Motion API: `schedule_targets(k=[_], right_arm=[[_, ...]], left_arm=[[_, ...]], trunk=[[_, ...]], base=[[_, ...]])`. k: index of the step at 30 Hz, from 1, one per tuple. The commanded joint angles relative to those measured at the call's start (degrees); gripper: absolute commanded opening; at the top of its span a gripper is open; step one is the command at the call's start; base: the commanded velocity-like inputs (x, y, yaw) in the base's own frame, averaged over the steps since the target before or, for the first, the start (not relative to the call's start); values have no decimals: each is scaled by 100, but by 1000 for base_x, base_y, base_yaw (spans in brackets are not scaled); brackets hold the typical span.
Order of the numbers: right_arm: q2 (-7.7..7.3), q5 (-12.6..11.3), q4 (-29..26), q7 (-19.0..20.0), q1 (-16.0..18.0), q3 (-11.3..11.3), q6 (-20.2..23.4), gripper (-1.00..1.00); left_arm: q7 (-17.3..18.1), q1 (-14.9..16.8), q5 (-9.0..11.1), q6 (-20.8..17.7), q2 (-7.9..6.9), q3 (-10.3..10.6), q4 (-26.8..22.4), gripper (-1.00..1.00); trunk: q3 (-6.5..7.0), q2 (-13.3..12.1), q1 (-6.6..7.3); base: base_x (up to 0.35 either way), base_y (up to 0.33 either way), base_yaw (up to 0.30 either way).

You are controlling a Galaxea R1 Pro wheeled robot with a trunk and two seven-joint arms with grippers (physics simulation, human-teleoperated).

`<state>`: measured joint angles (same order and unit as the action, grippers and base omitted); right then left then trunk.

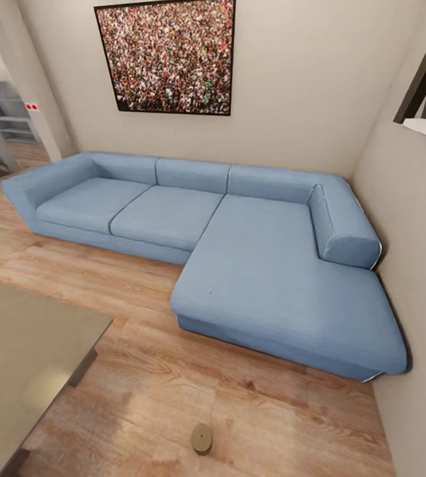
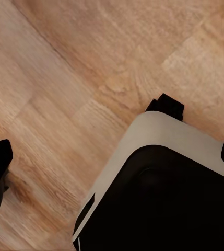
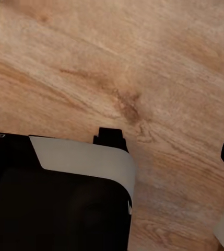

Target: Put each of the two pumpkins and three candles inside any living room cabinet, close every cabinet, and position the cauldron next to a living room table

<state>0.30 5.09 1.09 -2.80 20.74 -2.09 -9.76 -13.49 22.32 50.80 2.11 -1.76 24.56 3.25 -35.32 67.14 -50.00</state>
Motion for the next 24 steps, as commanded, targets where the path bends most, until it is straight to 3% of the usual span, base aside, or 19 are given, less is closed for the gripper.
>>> schedule_targets(k=[1, 8, 24], right_arm=[[-1, 3, 2, 3, 0, -1, 0, 100], [-9, 18, -3, 4, 0, -2, 2, 100], [22, 5, -20, 30, 0, -22, 67, 100]], left_arm=[[-2, 0, 0, 0, 0, 0, 0, 100], [-3, 0, 0, 0, 0, 0, -2, 100], [15, 0, 55, 28, 92, -36, -17, 100]], trunk=[[0, 0, 0], [0, 0, 0], [0, 0, 0]], base=[[331, 0, 16], [301, 0, 2], [16, 0, 0]])
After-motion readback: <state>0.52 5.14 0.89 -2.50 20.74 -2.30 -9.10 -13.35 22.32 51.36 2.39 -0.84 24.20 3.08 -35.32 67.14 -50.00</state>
